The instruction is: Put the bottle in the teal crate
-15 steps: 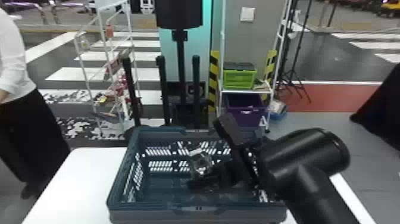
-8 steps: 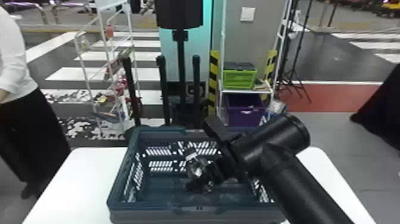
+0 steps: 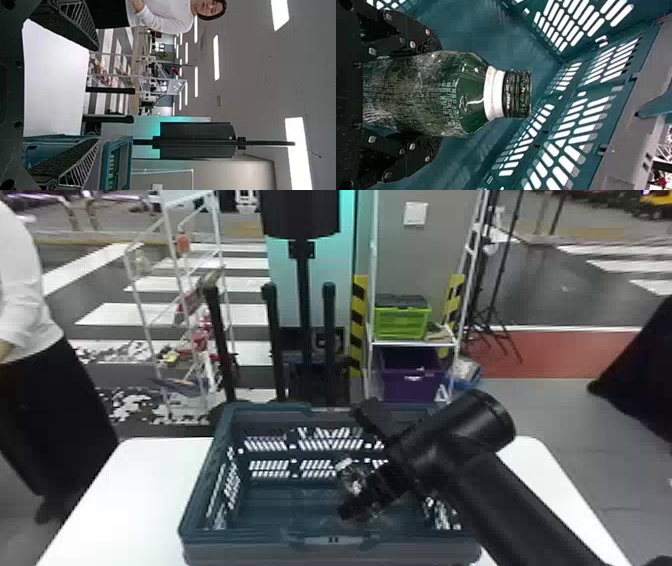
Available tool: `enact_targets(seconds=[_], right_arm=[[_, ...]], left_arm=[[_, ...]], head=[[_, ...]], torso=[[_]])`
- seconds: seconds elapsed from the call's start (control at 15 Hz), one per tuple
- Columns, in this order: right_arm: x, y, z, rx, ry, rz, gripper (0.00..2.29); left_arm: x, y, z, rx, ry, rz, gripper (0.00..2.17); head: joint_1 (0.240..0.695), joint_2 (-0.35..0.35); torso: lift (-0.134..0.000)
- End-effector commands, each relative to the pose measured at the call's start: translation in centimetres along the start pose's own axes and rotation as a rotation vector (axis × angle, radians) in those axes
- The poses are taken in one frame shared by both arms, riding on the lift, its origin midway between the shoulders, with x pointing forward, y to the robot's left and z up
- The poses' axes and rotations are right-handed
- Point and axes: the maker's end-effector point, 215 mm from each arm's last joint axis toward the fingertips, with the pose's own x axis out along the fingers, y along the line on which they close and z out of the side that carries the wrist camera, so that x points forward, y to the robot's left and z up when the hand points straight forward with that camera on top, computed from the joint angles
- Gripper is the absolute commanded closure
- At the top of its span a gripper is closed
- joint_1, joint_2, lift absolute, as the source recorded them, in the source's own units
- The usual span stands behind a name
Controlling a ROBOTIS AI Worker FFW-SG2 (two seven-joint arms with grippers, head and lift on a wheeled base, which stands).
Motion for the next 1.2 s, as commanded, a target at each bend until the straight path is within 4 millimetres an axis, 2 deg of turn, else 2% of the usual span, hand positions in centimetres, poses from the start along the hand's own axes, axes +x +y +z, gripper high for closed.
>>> enact_targets(seconds=[0.0,0.07,0.13,0.2,0.27,0.53,0.67,0.87,1.13], right_arm=[[0.3,-0.4,-0.2,-0.001,0.003,-0.001,1.90],[0.3,-0.7,-0.1,-0.004,0.002,-0.004,1.66],[0.2,-0.7,0.0,-0.007,-0.001,-0.004,1.25],[0.2,-0.8,0.1,-0.006,-0.003,-0.005,0.41],[0.1,-0.8,0.2,-0.005,-0.006,-0.004,0.00],[-0.2,-0.6,0.9,-0.003,-0.023,0.004,0.06],[-0.4,0.1,0.4,0.028,-0.017,0.016,0.07],[-2.6,2.5,2.4,0.034,-0.073,0.029,0.08],[-5.1,4.7,3.4,0.050,-0.112,0.026,0.08]], left_arm=[[0.0,0.1,0.0,-0.001,0.000,0.001,0.06],[0.1,0.1,0.0,-0.001,0.000,0.003,0.06],[0.1,0.1,0.0,0.000,0.001,0.001,0.06],[0.2,0.1,0.0,-0.001,-0.001,0.003,0.06],[0.2,0.1,0.0,-0.001,-0.001,0.001,0.06],[0.2,0.0,0.1,-0.001,-0.002,0.001,0.06],[0.4,0.1,0.2,0.001,-0.003,0.002,0.06],[0.3,0.4,0.1,0.005,0.000,0.007,0.06],[0.7,0.2,0.2,0.003,-0.004,0.005,0.06]], head=[[0.499,0.000],[0.499,0.000],[0.499,0.000],[0.499,0.000],[0.499,0.000],[0.499,0.000],[0.499,0.000],[0.499,0.000],[0.499,0.000]], torso=[[0.000],[0.000],[0.000],[0.000],[0.000],[0.000],[0.000],[0.000],[0.000]])
